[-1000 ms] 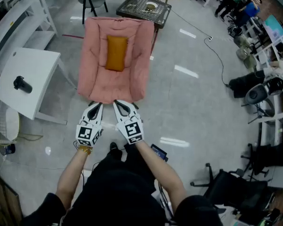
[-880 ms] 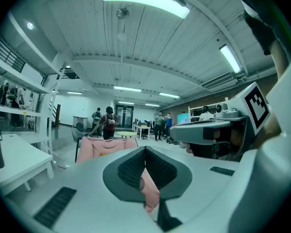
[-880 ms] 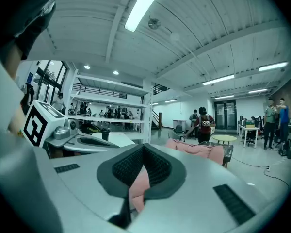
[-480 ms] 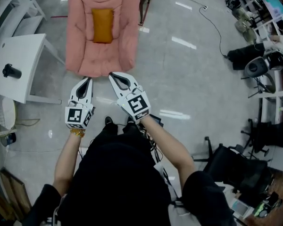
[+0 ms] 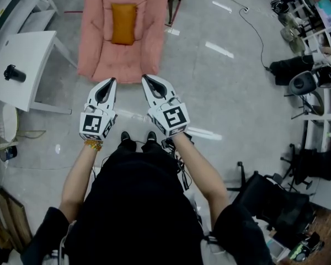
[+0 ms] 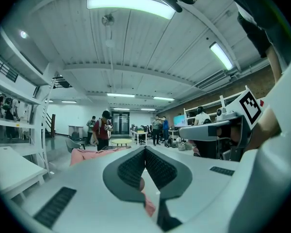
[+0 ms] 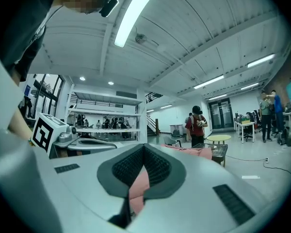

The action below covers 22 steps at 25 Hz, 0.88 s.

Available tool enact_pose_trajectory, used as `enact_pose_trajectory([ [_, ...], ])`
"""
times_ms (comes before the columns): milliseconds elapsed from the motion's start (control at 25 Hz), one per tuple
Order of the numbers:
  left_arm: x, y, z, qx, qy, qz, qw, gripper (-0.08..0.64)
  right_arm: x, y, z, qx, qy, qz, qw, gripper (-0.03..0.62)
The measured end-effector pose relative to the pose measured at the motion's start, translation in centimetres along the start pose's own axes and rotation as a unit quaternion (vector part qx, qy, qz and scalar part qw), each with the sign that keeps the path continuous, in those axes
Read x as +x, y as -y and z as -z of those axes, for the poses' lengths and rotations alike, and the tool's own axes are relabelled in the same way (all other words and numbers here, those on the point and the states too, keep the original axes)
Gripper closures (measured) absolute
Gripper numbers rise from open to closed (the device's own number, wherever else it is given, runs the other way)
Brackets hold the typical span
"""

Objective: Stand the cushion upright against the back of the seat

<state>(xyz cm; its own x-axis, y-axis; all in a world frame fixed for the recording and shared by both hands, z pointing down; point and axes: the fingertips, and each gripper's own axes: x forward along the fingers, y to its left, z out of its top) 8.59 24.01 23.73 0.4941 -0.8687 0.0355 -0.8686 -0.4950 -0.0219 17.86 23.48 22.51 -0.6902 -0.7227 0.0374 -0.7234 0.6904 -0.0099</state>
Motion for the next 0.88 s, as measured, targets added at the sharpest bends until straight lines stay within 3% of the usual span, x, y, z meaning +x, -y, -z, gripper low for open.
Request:
enact_pose_trajectory([
  [440, 1.1, 0.6, 0.6, -0.010, -0.004, 0.013, 0.9999, 0.548, -0.2, 0.0, -0.3, -0.019, 0.010, 0.011, 1.000, 0.577],
  [880, 0.6, 0.7, 1.8, -0.024, -0.027, 0.018, 0.9992, 0.548, -0.4, -0.3, 0.6, -0.018, -0.012, 0.014, 1.000, 0.577],
])
